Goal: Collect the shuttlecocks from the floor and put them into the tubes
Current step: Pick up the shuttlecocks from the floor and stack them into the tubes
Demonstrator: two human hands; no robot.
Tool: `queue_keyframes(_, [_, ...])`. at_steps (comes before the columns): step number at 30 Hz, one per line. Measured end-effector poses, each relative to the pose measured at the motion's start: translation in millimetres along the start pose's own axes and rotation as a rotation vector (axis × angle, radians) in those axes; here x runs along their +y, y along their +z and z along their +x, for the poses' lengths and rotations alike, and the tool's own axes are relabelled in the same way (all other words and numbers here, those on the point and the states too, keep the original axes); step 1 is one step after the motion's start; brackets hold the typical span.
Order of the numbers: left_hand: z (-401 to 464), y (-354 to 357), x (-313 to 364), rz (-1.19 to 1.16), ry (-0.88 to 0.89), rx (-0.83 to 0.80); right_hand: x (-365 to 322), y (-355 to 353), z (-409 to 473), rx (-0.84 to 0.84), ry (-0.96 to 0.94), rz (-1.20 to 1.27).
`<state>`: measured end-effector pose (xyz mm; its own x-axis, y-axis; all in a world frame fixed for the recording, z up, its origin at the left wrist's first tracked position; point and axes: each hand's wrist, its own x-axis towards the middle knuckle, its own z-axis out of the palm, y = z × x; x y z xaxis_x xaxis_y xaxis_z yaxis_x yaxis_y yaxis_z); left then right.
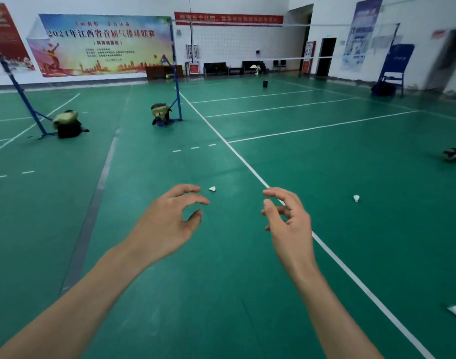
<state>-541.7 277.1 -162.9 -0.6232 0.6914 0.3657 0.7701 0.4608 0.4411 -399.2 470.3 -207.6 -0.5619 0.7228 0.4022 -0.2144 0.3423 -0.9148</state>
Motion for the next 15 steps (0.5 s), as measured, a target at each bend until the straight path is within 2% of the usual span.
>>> queue_keyframes(6, [160, 67, -40, -0.079, 0.131, -0.075, 67, 29, 131, 0.064, -0.006, -0.069])
queue_keyframes(10, [259, 112, -69, -0.098, 0.135, -0.090, 116, 46, 226, 0.093, -0.046, -0.059])
queue_keyframes(15, [385, 162, -99, -0.034, 0.145, -0.195, 176, 64, 359, 0.106, -0.005, 0.005])
